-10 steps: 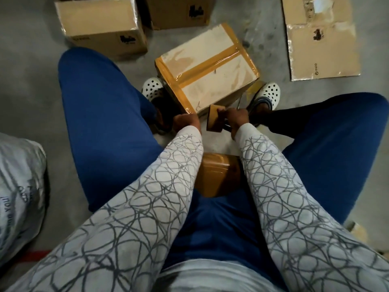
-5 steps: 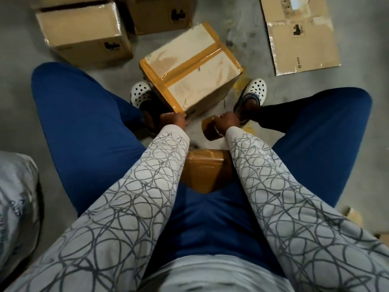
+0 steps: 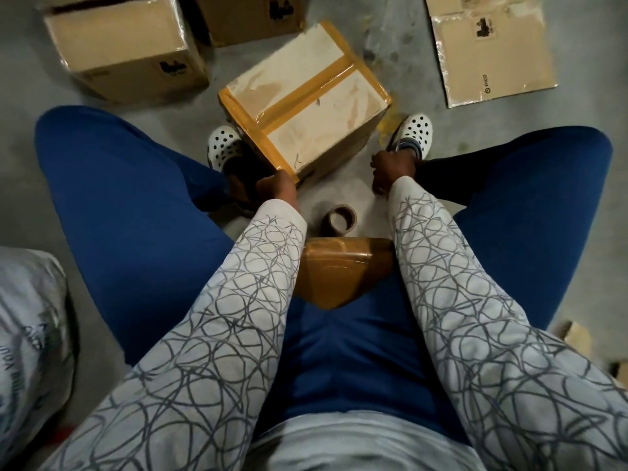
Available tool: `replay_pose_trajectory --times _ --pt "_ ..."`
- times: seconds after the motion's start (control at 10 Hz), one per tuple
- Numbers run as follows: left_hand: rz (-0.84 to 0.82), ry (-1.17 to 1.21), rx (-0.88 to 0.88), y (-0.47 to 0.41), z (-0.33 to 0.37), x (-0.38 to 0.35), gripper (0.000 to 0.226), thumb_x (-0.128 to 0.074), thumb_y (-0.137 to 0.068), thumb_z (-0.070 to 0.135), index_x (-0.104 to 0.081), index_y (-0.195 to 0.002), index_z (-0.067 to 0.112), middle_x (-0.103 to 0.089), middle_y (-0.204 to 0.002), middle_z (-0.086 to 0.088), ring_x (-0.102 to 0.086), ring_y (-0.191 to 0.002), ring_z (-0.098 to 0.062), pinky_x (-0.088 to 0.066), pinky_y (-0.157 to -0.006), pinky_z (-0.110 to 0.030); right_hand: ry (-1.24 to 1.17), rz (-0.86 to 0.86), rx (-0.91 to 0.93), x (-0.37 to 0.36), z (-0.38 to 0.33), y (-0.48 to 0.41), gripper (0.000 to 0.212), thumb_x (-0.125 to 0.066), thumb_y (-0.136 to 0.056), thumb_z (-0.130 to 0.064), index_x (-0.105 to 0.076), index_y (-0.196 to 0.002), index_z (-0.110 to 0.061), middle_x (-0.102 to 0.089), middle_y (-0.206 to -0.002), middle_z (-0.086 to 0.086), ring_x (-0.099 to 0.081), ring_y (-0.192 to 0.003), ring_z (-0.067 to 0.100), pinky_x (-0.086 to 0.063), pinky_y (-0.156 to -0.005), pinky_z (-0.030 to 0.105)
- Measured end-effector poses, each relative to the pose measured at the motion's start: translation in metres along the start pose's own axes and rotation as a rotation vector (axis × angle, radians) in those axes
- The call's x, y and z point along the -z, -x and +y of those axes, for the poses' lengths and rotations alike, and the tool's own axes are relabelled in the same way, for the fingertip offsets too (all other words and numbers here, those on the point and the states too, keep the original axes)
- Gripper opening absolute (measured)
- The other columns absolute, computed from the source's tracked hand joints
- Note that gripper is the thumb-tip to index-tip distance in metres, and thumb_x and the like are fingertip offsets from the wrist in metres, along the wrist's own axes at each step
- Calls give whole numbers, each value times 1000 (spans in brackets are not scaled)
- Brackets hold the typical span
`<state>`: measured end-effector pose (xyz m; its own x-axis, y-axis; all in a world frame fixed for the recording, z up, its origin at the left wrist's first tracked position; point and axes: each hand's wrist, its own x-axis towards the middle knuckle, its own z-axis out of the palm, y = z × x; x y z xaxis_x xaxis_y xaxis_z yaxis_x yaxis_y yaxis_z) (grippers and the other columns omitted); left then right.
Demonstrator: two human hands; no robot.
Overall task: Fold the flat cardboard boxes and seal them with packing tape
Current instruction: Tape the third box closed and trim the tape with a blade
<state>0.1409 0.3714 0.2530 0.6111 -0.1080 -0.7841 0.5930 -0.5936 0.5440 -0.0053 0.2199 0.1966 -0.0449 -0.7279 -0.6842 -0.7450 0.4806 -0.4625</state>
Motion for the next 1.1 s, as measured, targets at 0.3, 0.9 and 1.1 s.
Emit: replay_pose_trajectory --times 0.3,0.9,1.1 --pt "181 -81 -92 -55 3 -22 46 -53 -75 21 -68 -116 7 -70 -115 -13 -65 -107 -33 -53 -94 -40 33 60 304 14 -41 -12 45 -66 -88 -34 -55 -121 -6 -60 -112 4 -56 -103 20 -39 -79 26" --pt "38 -78 -125 -104 91 2 17 -48 -57 0 -48 -66 15 -49 -61 -3 -44 -54 -19 -30 -50 -21 79 -22 421 -17 -130 -76 62 -64 -81 -61 -47 -111 -10 -57 -120 16 -55 -114 35 -46 -95 50" --pt "-47 448 -369 -75 96 37 30 -41 -65 -4 -54 -82 16 -54 -67 -2 -52 -64 -18 -40 -58 -25 -679 -3 319 14 -110 -27 35 -56 -92 -56 -63 -78 -25 -65 -75 -7 -57 -78 18 -50 -78 36"
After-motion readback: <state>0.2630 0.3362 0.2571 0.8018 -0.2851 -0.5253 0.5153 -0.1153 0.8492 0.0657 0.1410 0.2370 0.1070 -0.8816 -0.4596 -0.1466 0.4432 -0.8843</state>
